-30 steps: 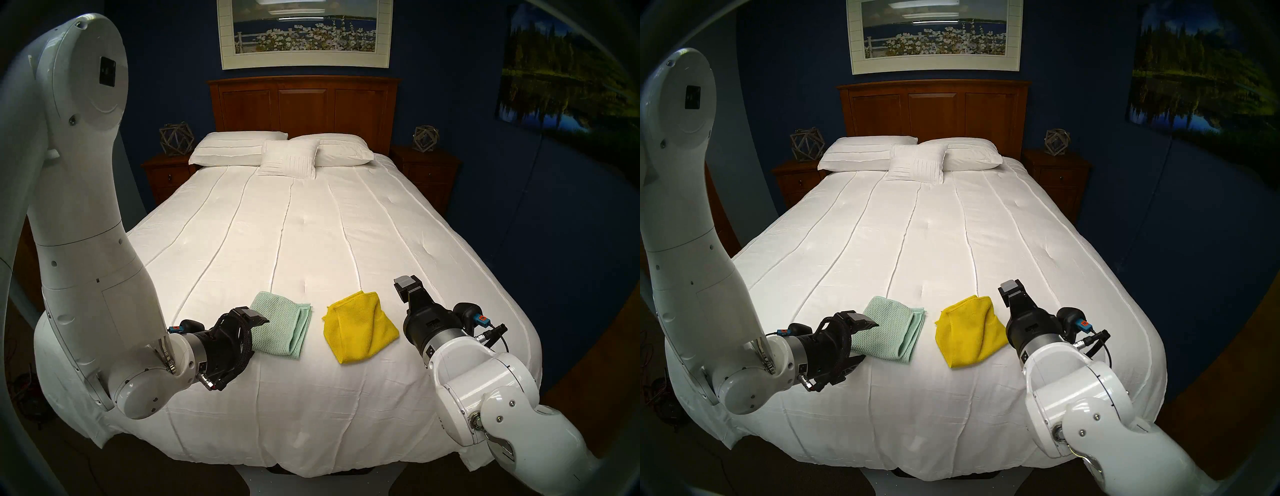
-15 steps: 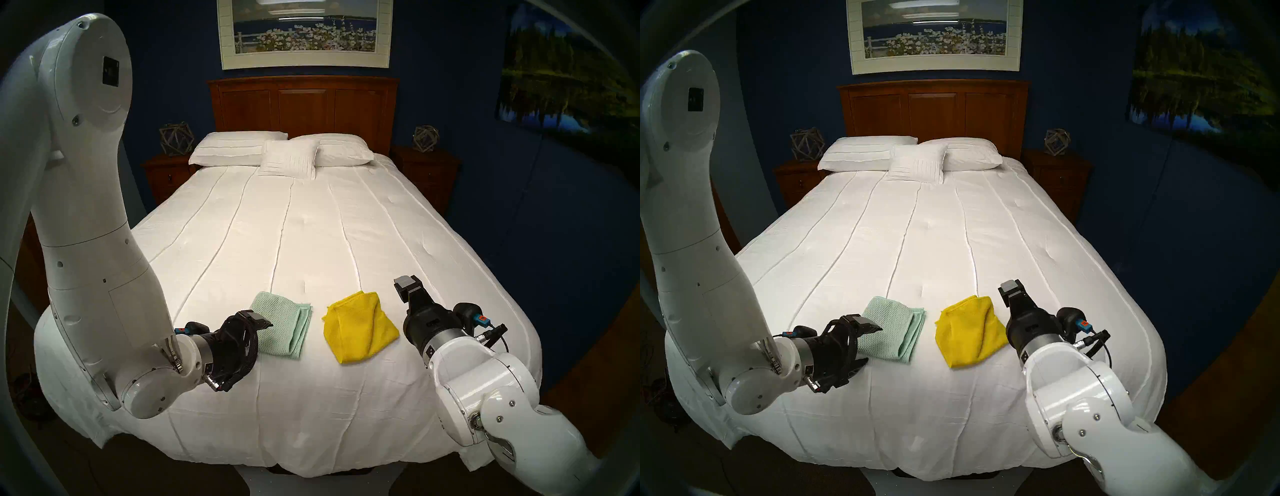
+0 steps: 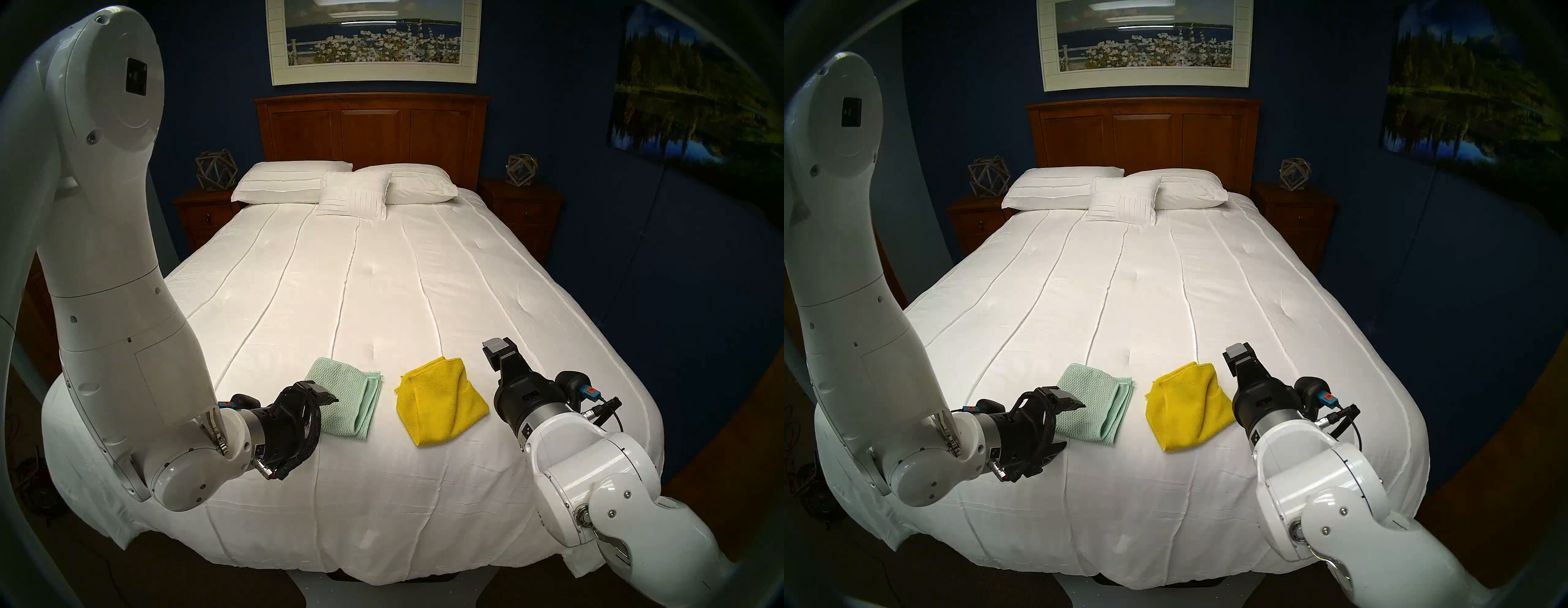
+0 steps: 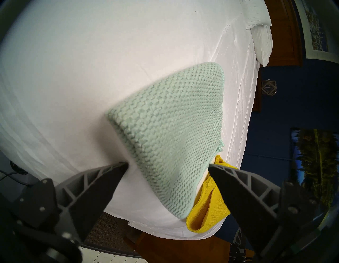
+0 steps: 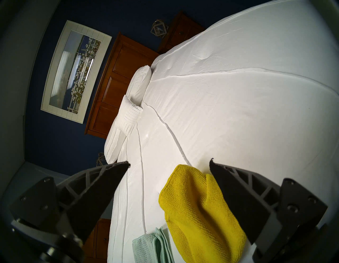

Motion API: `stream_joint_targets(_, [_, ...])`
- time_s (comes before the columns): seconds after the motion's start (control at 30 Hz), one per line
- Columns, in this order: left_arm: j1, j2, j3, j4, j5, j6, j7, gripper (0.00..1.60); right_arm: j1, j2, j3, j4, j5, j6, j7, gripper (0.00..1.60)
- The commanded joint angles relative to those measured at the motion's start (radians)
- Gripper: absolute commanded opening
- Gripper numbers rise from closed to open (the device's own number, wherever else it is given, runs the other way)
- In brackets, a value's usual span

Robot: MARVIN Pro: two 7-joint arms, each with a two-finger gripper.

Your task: Fold the hand towels twice and stack them up

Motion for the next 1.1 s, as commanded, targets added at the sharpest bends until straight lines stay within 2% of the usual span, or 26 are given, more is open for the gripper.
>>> stream_joint_targets(0.0, [-0.013, 0.002, 0.004, 0.004, 0.004, -0.003, -0.010, 1.60, 0.003, -0.002, -0.003, -0.022, 0.003, 0.002, 0.008, 1.60])
stream_joint_targets(0.47, [-0.016, -0.003, 0.000, 0.014, 0.004, 0.006, -0.002, 1.60, 0.003, -0.002, -0.003, -0.022, 0.003, 0.002, 0.008, 1.60])
stream_joint_targets(0.7, [-0.062, -0.008, 0.004, 0.023, 0.008, 0.033, 0.016, 1.60, 0.004, -0.002, -0.003, -0.022, 0.003, 0.001, 0.007, 1.60])
stream_joint_targets(0.87, [-0.052, -0.015, 0.004, 0.058, 0.005, 0.048, 0.046, 1.60, 0.004, -0.002, -0.003, -0.022, 0.003, 0.001, 0.007, 1.60])
stream_joint_targets(1.07, [-0.013, -0.023, -0.030, 0.105, -0.013, 0.051, 0.085, 1.60, 0.004, -0.002, -0.003, -0.022, 0.003, 0.001, 0.007, 1.60])
